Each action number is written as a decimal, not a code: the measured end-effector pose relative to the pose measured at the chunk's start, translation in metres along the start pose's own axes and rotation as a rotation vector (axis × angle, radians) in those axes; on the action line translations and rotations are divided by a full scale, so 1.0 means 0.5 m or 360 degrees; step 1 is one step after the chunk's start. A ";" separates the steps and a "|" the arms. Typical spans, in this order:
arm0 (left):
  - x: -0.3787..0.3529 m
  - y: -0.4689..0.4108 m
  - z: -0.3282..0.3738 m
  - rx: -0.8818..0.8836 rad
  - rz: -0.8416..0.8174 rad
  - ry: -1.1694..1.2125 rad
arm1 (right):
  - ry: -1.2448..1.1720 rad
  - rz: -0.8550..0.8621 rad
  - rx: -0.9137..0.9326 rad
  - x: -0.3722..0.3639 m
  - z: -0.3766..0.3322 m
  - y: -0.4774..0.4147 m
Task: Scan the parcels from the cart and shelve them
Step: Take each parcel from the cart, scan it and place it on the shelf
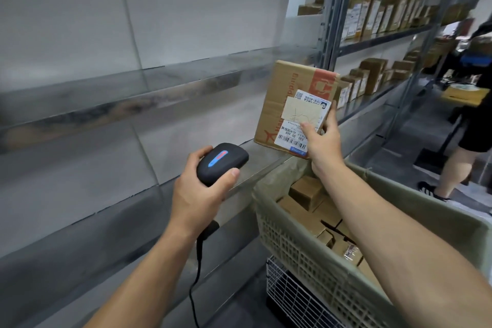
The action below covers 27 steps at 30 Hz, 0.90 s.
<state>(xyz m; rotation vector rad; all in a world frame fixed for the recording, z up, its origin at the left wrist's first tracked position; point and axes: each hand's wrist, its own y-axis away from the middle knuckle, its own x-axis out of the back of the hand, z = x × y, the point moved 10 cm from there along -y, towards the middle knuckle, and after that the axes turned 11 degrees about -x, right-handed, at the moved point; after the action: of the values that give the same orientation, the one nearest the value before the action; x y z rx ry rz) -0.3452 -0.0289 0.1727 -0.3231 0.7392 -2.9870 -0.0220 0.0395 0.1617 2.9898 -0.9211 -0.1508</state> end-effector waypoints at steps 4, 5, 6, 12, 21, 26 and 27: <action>0.033 0.018 0.038 -0.0023 0.0127 -0.0015 | 0.0041 -0.0099 0.0041 -0.027 -0.029 0.017; 0.039 0.024 0.050 -0.0028 0.0160 -0.0019 | 0.0060 -0.0127 0.0062 -0.035 -0.040 0.025; 0.047 0.030 0.062 -0.0031 0.0196 -0.0023 | 0.0065 -0.0154 0.0069 -0.042 -0.050 0.032; 0.095 0.069 0.132 -0.0085 0.0419 -0.0066 | -0.0053 -0.0407 0.0095 -0.098 -0.101 0.070; 0.198 0.148 0.222 -0.0178 0.0751 -0.0223 | -0.0256 -0.0870 0.0217 -0.230 -0.179 0.190; 0.246 0.184 0.263 -0.0215 0.0881 -0.0306 | -0.0293 -0.1044 0.0217 -0.299 -0.207 0.261; 0.259 0.189 0.269 -0.0214 0.0902 -0.0330 | -0.0304 -0.1078 0.0220 -0.315 -0.215 0.275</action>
<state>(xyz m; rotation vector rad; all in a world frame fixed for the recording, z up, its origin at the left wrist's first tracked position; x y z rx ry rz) -0.4434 -0.1863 0.2694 -0.3512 0.8402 -2.3420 -0.2183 0.0124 0.2879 3.3240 0.1259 -0.3905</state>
